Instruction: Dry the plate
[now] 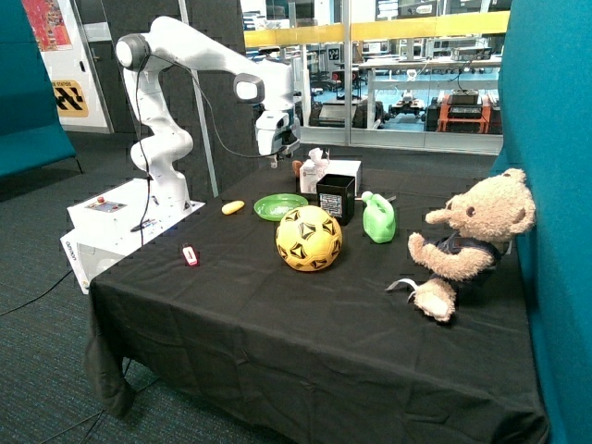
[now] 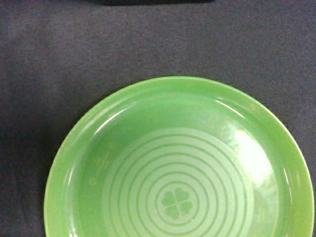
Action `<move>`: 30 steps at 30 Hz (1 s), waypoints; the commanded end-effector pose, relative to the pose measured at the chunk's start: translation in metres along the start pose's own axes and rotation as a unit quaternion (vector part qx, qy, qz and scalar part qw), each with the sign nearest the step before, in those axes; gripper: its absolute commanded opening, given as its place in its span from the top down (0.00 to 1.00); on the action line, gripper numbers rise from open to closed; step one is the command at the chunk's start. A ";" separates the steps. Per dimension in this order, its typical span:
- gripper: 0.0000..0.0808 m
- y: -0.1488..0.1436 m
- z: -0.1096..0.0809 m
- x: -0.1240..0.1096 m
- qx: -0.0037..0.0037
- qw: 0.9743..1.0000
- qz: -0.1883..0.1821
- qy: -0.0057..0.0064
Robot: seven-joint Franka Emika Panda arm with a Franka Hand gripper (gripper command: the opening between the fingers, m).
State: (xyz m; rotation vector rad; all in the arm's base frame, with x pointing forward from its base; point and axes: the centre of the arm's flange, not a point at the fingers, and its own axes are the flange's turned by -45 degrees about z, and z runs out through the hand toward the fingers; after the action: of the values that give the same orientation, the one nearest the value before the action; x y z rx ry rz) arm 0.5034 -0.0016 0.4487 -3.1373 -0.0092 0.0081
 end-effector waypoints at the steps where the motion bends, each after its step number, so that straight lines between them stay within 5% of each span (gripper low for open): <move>1: 0.00 -0.002 -0.001 -0.003 -0.002 1.000 -0.006 0.003; 4: 0.00 -0.018 0.002 -0.004 -0.002 1.000 -0.017 0.003; 6: 0.28 -0.027 0.004 -0.005 -0.002 1.000 -0.019 0.003; 9: 0.38 -0.036 0.005 -0.005 -0.002 1.000 -0.023 0.003; 30: 0.30 -0.123 0.010 -0.017 -0.002 0.997 -0.082 0.002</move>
State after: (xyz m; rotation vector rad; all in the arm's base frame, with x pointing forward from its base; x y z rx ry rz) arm 0.4905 0.0826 0.4431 -3.1384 -0.1787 0.0146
